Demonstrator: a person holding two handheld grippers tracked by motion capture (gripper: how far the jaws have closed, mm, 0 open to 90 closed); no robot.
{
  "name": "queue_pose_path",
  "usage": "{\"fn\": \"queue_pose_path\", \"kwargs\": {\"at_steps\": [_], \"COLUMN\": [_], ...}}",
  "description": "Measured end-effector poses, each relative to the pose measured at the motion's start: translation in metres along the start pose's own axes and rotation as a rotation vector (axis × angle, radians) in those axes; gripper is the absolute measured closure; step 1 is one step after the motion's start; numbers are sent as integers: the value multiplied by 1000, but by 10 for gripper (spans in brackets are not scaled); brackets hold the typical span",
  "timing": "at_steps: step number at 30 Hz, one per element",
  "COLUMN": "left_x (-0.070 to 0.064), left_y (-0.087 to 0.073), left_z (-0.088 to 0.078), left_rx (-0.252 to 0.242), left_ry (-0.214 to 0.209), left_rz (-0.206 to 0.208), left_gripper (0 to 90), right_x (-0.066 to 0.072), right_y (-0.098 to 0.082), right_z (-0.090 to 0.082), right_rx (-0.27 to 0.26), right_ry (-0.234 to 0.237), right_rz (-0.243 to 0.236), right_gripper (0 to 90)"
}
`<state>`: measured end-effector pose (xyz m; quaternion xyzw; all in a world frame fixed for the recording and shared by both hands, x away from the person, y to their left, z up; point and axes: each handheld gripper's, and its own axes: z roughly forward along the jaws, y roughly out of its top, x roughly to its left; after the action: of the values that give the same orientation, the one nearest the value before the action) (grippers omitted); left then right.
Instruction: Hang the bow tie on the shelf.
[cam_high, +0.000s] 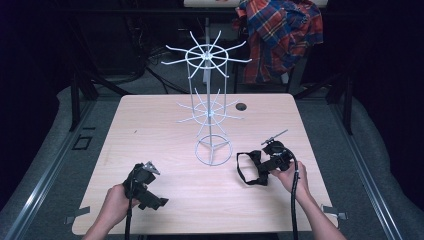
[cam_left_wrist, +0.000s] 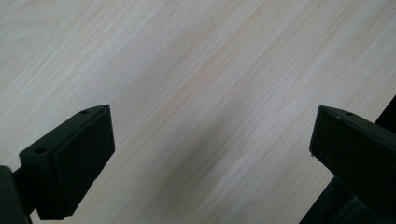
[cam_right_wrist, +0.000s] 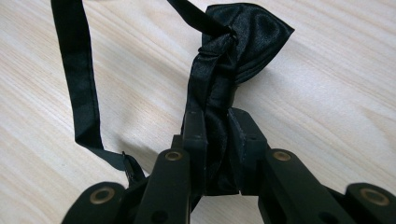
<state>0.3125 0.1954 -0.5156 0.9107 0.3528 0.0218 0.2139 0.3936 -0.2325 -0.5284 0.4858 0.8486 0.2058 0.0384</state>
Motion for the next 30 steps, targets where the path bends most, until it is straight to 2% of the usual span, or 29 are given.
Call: {"fn": "queue_pose_path", "kwargs": {"at_steps": [1, 2, 3, 9, 10, 12, 14, 15, 19, 20, 26, 30], "left_x": [0, 0, 0, 0, 0, 0, 0, 0, 0, 0, 0, 2], "left_y": [0, 0, 0, 0, 0, 0, 0, 0, 0, 0, 0, 0], "left_z": [0, 0, 0, 0, 0, 0, 0, 0, 0, 0, 1, 2], "left_rx": [0, -1, -1, -2, -3, -3, -4, -5, -5, -5, 0, 4], "left_ry": [1, 1, 1, -1, -2, -1, -2, -1, -3, -3, -2, -1], "left_rz": [-1, -1, 0, 1, 0, 0, 0, 0, 0, -1, 1, -6], "left_gripper": [2, 2, 2, 2, 2, 2, 2, 2, 2, 2, 2, 2], "right_x": [0, -1, 0, 1, 2, 1, 0, 1, -2, -1, -5, -4], "right_y": [0, 0, 0, -2, -2, -2, -2, -3, -3, -3, -4, -5], "right_z": [-1, -5, -5, -15, -15, -18, -18, -17, -20, -20, -28, -31], "right_rx": [-10, 8, -24, -62, -85, -56, -56, -74, -65, -79, -110, -123], "right_ry": [12, 2, 8, 28, 24, 25, 29, 19, 25, 30, 39, 17], "right_rz": [2, -6, 10, 9, 23, 6, 12, 25, 9, 22, 28, 21], "right_gripper": [781, 781, 781, 781, 781, 781, 780, 780, 780, 780, 779, 778]}}
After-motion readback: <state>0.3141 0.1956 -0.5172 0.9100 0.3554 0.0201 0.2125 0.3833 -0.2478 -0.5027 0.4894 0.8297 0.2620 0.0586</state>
